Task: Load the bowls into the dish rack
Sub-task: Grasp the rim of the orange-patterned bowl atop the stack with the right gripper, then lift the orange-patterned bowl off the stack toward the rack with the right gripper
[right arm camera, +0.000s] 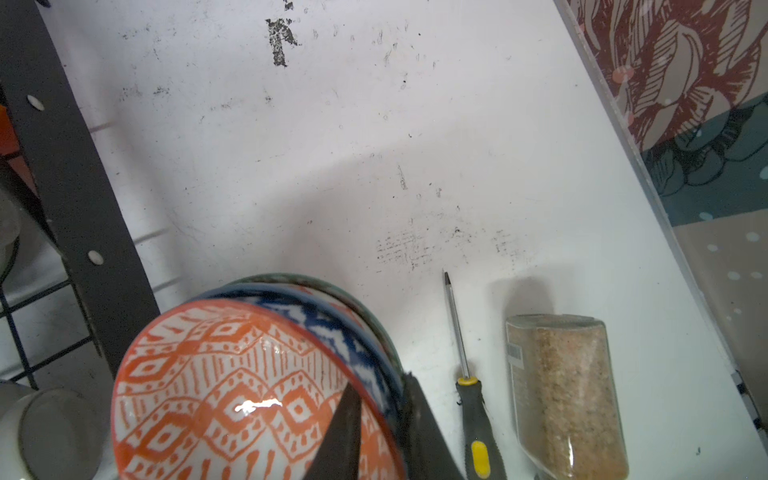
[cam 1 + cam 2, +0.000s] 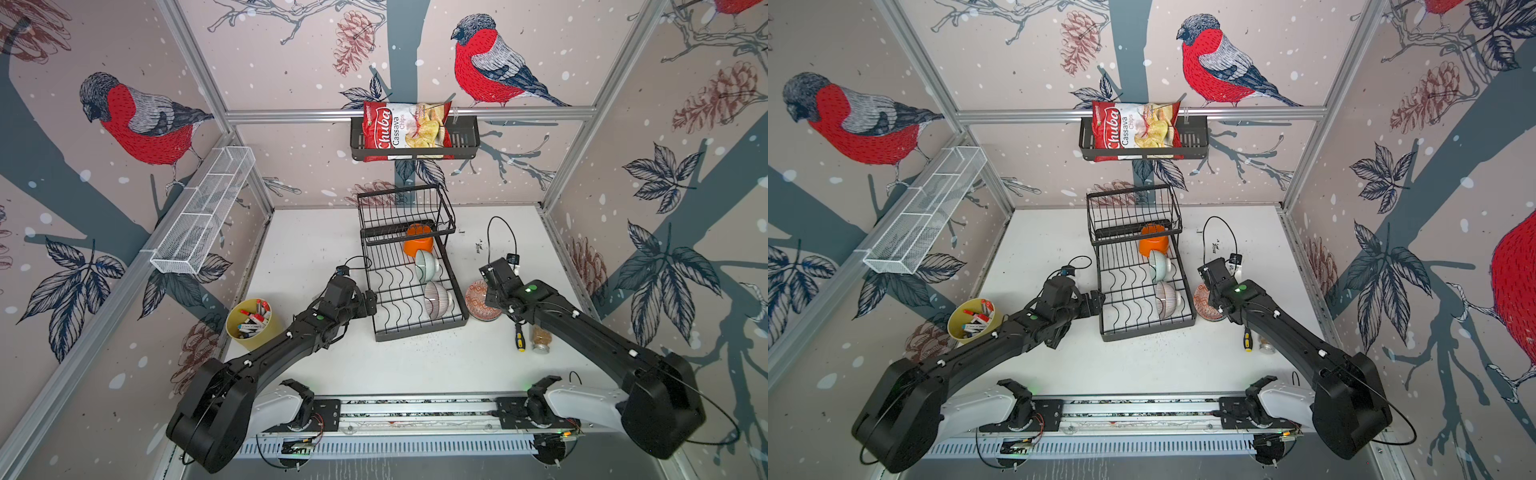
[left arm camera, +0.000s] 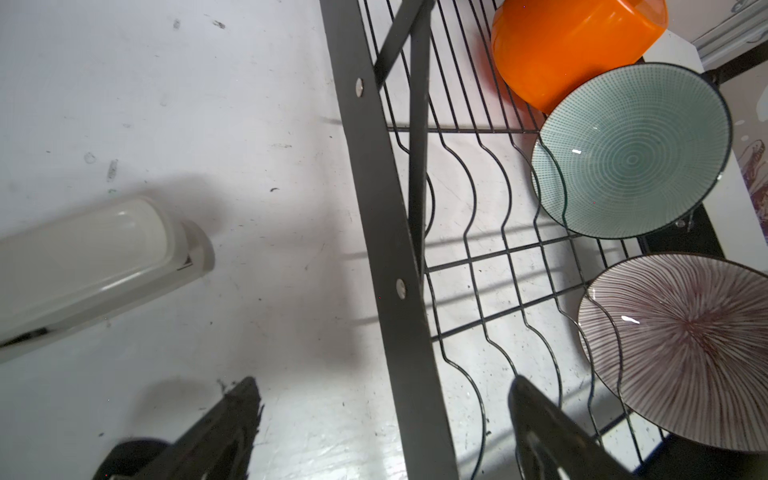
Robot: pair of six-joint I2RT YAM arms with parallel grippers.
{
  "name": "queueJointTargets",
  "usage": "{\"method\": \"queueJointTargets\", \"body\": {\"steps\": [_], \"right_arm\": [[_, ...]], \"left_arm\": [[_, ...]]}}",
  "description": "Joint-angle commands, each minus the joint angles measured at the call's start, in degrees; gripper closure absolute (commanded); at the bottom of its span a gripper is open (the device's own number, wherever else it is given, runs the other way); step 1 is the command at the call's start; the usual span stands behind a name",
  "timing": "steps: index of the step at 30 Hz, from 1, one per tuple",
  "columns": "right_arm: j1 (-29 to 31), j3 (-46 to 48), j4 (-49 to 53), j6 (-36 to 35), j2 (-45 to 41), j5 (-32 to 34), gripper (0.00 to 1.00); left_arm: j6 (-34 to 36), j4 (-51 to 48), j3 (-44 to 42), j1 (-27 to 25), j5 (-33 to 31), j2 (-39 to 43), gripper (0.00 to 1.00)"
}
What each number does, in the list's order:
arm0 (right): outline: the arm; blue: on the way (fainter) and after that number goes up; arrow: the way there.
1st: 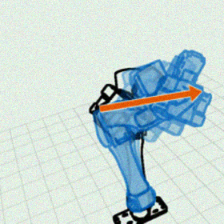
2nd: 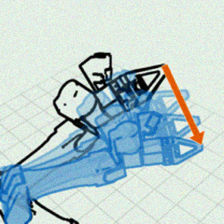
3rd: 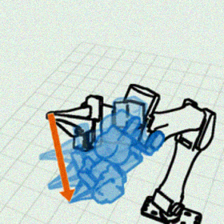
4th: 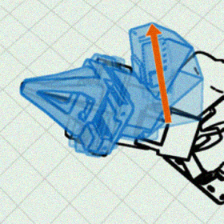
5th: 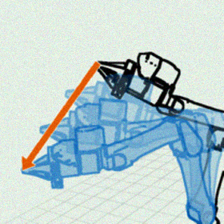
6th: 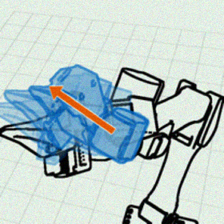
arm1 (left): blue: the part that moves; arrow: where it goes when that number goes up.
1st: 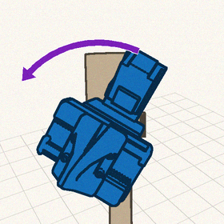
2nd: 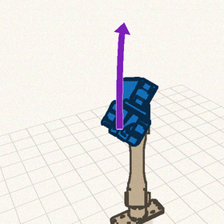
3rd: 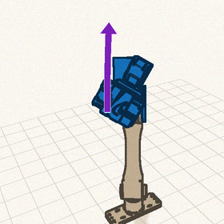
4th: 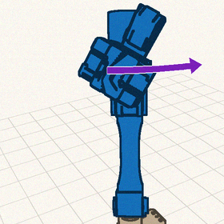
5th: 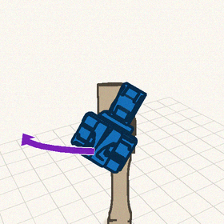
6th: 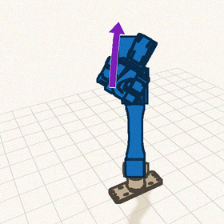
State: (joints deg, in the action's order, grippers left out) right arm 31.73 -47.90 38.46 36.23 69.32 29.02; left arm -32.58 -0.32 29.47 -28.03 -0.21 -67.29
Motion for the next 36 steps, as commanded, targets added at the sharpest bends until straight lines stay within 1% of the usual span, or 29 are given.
{"method": "queueJointTargets", "body": {"steps": [1, 6, 17, 19, 24, 30, 36], "right_arm": [[0.0, -0.3, -0.6, 0.1, 0.1, 0.3, 0.82], [0.0, -0.4, -0.3, 0.0, 0.1, 0.2, 0.87], [0.1, -0.9, -0.3, -1.1, -0.8, -1.0, 0.93], [0.1, -1.1, -0.2, -1.3, -1.0, -1.1, 0.97], [0.2, -1.8, -0.1, -1.6, -1.4, -1.3, 1.0], [0.8, -3.9, 0.8, -1.7, -1.5, -1.3, 1.0], [3.3, -7.8, 3.2, -1.2, -1.2, 1.2, 1.0]], "left_arm": [[0.6, 1.5, 0.0, 0.1, 0.0, 0.0, 0.07], [0.5, 1.6, 0.0, 0.0, 0.0, -0.2, 0.07], [0.7, 1.9, 0.1, 0.1, 0.0, -0.6, 0.07], [0.7, 2.1, 0.1, 0.0, 0.2, -0.7, 0.07], [0.7, 2.3, 0.3, 0.0, 0.3, -0.9, 0.08], [0.8, 2.1, 0.3, 0.0, 0.2, -0.7, 0.07], [0.9, 1.9, 0.3, 0.0, -0.1, -0.1, 0.07]]}}
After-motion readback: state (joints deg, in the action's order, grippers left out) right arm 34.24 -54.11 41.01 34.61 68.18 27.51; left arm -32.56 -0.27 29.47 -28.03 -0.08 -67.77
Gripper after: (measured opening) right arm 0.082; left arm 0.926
